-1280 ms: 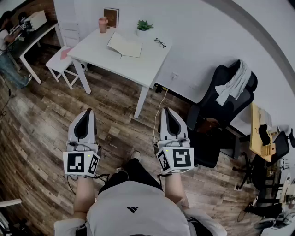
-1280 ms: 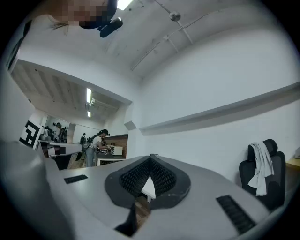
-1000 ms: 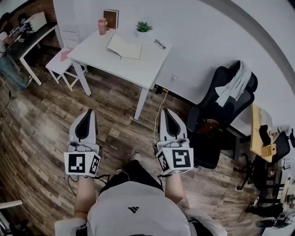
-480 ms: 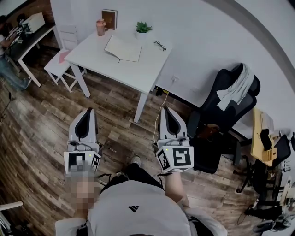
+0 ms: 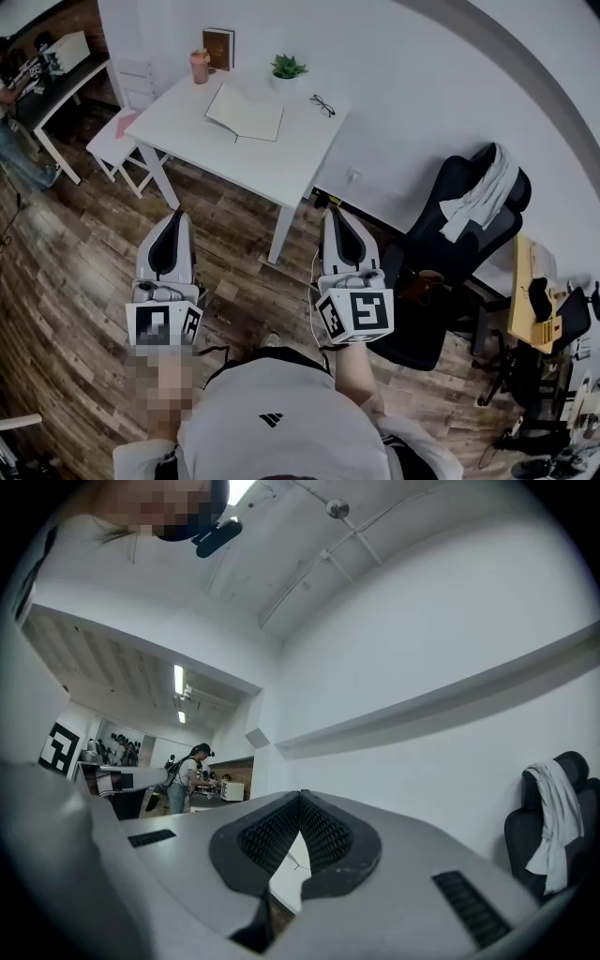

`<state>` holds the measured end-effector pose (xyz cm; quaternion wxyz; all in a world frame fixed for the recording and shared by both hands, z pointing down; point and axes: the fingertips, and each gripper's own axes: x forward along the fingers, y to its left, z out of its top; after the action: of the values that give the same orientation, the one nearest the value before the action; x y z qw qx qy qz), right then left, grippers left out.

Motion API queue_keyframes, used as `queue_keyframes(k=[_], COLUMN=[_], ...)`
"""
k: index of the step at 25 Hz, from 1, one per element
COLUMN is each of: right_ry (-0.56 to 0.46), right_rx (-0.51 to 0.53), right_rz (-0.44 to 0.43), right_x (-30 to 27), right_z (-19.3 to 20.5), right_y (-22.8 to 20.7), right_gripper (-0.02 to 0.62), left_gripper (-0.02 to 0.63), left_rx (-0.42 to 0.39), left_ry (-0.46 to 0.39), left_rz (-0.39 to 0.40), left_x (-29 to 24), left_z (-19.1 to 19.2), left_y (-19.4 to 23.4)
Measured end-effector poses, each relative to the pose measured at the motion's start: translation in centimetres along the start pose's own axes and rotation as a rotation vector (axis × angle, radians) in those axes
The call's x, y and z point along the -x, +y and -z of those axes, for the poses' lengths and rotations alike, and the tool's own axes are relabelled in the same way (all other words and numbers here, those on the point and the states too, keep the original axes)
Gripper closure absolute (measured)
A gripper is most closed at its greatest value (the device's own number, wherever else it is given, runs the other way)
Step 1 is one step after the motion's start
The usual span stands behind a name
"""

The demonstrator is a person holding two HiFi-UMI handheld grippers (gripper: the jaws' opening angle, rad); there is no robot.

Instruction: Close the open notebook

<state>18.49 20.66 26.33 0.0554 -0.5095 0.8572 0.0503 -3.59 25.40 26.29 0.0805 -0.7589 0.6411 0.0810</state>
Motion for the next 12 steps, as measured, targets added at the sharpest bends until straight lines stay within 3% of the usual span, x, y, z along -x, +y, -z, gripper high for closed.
queue_keyframes(k=[12], right_ry=[0.011], right_rx=[-0.042], right_rz=[-0.028], right_x=[-1.6], right_z=[2.0], right_y=[-2.6], right_gripper=[0.597], left_gripper=[0.597], left_rx=[-0.027], left_ry=[0.019], left_rz=[-0.011], left_x=[-2.6], left_z=[1.4], left_y=[-1.7])
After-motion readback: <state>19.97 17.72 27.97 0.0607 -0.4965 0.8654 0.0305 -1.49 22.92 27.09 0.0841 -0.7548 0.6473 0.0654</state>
